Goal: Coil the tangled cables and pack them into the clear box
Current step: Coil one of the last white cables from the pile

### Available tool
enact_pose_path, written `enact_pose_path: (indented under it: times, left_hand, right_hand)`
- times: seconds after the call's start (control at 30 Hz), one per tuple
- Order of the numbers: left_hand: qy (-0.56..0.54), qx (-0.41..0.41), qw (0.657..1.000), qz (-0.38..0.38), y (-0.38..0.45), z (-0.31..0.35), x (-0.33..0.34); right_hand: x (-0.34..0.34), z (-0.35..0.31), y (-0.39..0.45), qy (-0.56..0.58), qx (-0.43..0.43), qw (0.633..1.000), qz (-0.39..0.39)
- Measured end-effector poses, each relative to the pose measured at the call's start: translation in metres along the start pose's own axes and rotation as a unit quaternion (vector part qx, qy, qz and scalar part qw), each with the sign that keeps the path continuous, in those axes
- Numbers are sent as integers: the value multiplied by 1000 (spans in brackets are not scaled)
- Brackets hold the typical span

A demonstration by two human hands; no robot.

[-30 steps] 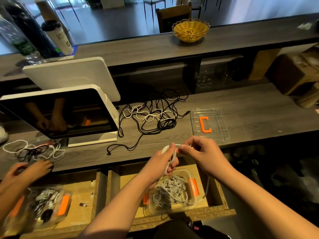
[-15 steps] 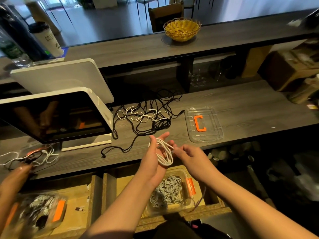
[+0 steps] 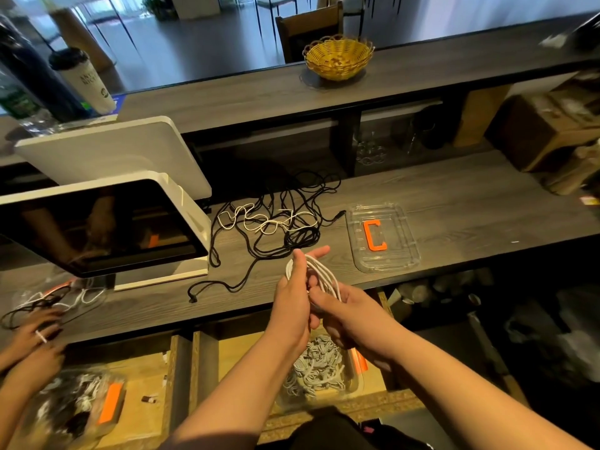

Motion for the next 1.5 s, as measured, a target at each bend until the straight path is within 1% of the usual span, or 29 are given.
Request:
enact_pose_path:
  times: [0.1,0.2,0.27,0.3,0.37,0.43,0.5,0.53,0.6,0.67,0.77,0.83,0.93,0.97,1.03,1.13,1.2,1.27,1.33,1.4,1.5]
  left_hand:
    - [-21,0,999,41,3,3,2]
    - [-71,-47,991,100,9,5,-4]
    - [-58,-56,991,106,14,8,-12]
    - [-28,-44,994,100,15,11,-15]
    - [106,10,991,83,19,14,-15]
    - [241,58,967,63,24,15,-10]
    - [313,66,946,53,28,13,-9]
    - [323,59,944,41,29,11,-10]
    - [318,43,947,13,29,8,-11]
    - [313,46,948,-6,28,8,-8]
    - [323,70,944,5,31,7,-2]
    - [304,79,949,31,32,3,4]
    - [281,63,956,64,33,-1,9]
    - [278,50,957,70,32,-1,11]
    - [264,21,961,82,30,-2,18]
    - [224,1,966,127,29,-6,29]
    - [165,10,968,188,30,-9,31]
    - [122,36,958,258,31,-10,32]
    - [151,89,938,300,32,-12,39]
    - [182,148,921,312,34,-16,48]
    - [229,187,899,322,39,-22,55]
  right_hand:
    - [-4,0,1,26,15,1000,-2]
    - [-9,0,3,-15,15,1000,7]
    - [-11,-1,3,-16,21,1000,-9]
    - [-12,-2,3,-15,25,999,-20]
    - [-16,-4,1,-34,32,998,-33]
    - [-19,-5,1,-64,35,997,-35]
    - [-20,-7,0,-89,26,995,-38]
    - [-21,-9,0,-94,21,994,-41]
    - [-25,-11,-1,-94,12,994,-55]
    - [-34,-12,-3,-97,12,993,-58]
    - [-49,-9,-2,-122,25,991,-39]
    - [-59,-7,1,-152,24,988,-7]
    - [-79,-8,6,-182,-16,979,88]
    - [-87,-9,7,-188,-31,976,108]
    - [-98,-8,8,-213,-51,968,119]
    - [-100,-2,8,-245,-46,963,98]
    - [-95,0,5,-276,-48,957,71]
    - [-91,2,2,-309,-54,948,47]
    - [-91,2,0,-339,-57,939,24]
    - [-92,3,-1,-370,-59,927,-1]
    - [-91,4,-5,-421,-72,904,-35]
Point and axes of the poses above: each hand's wrist, its own y-axis towards the middle knuckle, its own x-axis out of the palm, z = x × y, the point moved 2 cm from there along y, towards the middle knuckle, and after that the axes turned 8 degrees about -y, right-handed, at the moved point
